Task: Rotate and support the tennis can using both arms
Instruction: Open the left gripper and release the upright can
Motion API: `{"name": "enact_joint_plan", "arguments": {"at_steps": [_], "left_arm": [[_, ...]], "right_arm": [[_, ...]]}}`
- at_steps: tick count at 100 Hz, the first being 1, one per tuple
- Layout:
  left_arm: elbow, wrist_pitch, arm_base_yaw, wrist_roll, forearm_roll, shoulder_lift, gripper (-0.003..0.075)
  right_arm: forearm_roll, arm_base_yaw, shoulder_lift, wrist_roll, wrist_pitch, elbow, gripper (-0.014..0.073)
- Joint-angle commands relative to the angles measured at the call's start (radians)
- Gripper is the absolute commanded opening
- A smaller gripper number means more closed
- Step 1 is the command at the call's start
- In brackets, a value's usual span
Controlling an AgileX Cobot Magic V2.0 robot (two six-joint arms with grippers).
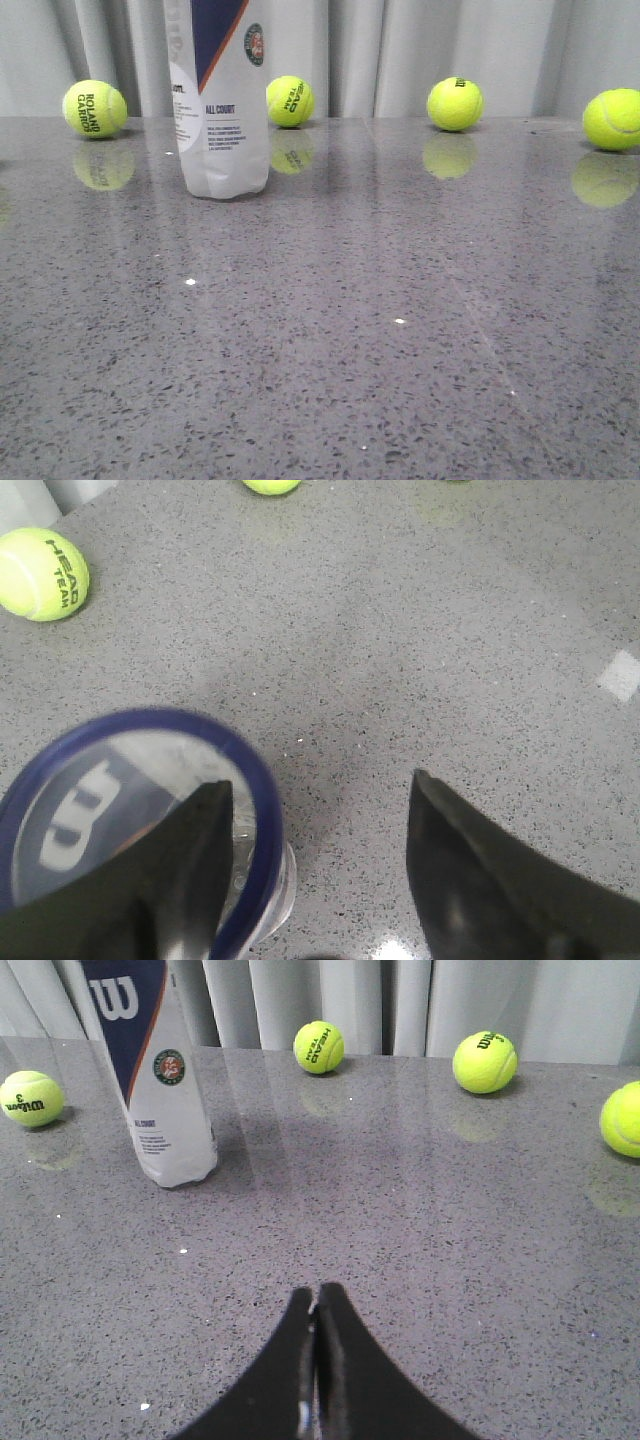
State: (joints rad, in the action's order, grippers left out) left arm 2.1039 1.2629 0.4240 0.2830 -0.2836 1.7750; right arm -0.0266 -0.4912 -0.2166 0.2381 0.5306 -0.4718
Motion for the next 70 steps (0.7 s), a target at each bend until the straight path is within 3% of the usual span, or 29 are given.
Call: {"name": "enact_joint_plan", "arguments": {"at_steps": [1,14,24,43,70], "left_arm": [[0.035,0.015,0.009,-0.001,-0.034,-0.044,0.0376],[0.038,0.005,0.009,-0.001,-0.041,-0.062,0.0365],[0.038,-0.003,0.009,-0.001,-0.041,-0.096,0.0298],[0.013,-0.022,0.009,-0.016,-0.053,-0.183,-0.0018],[-0.185,-0.103,0.009,-0.053,-0.055,-0.352,-0.002]], "right_arm": [[-0.015,0.007,-0.009,-0.005,-0.076,-0.024,-0.0069],[-0.015,0.007,-0.009,-0.005,-0.076,-0.024,-0.0069],[-0.015,0.007,-0.009,-0.005,-0.076,-0.024,-0.0069],[-0.015,0.007,-0.009,-0.005,-0.076,-0.024,-0.0069],[-0.015,0.007,-0.009,-0.005,-0.076,-0.024,-0.0069]]}}
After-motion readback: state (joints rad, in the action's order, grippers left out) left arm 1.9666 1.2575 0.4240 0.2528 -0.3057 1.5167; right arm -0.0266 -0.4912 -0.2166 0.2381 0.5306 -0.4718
